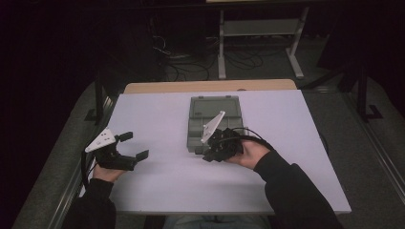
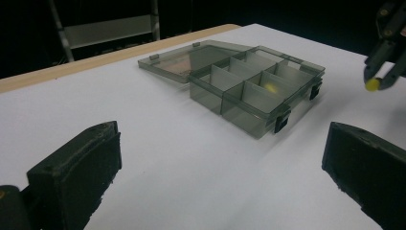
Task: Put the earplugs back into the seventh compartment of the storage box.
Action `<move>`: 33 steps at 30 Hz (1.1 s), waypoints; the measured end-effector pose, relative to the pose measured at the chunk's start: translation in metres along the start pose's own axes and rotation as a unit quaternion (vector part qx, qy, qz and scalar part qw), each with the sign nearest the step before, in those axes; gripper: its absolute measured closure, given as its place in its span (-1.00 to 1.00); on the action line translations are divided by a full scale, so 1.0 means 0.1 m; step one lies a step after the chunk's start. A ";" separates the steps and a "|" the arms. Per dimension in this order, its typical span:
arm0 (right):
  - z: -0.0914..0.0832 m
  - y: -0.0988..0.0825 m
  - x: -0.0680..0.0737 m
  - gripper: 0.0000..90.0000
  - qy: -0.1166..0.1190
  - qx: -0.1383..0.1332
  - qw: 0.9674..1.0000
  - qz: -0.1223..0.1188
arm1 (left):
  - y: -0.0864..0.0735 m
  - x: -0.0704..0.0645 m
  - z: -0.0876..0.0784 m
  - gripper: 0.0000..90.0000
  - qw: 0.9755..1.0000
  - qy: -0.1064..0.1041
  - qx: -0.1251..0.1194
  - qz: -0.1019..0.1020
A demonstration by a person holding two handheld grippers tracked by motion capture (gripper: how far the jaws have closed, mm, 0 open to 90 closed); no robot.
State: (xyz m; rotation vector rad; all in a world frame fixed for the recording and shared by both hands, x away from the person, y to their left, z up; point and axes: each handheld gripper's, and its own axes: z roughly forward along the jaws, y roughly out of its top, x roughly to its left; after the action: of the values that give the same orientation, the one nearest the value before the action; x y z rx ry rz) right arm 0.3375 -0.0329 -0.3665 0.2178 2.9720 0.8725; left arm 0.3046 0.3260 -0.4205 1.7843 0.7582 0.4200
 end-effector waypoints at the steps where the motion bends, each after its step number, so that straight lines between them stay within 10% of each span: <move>1: -0.01 0.00 -0.03 0.76 -0.002 0.001 1.000 0.003 | 0.00 0.00 0.00 -1.00 1.000 0.000 0.000 0.000; 33: -0.15 -0.19 -0.82 0.77 -0.061 0.017 0.991 0.117 | 0.00 0.00 0.00 -1.00 1.000 -0.002 0.000 0.001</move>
State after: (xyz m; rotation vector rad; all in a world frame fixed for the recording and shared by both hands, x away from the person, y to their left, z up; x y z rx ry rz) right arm 0.4149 -0.0680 -0.3646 0.6074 2.8870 0.7963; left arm 0.3044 0.3256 -0.4204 1.7856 0.7538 0.4187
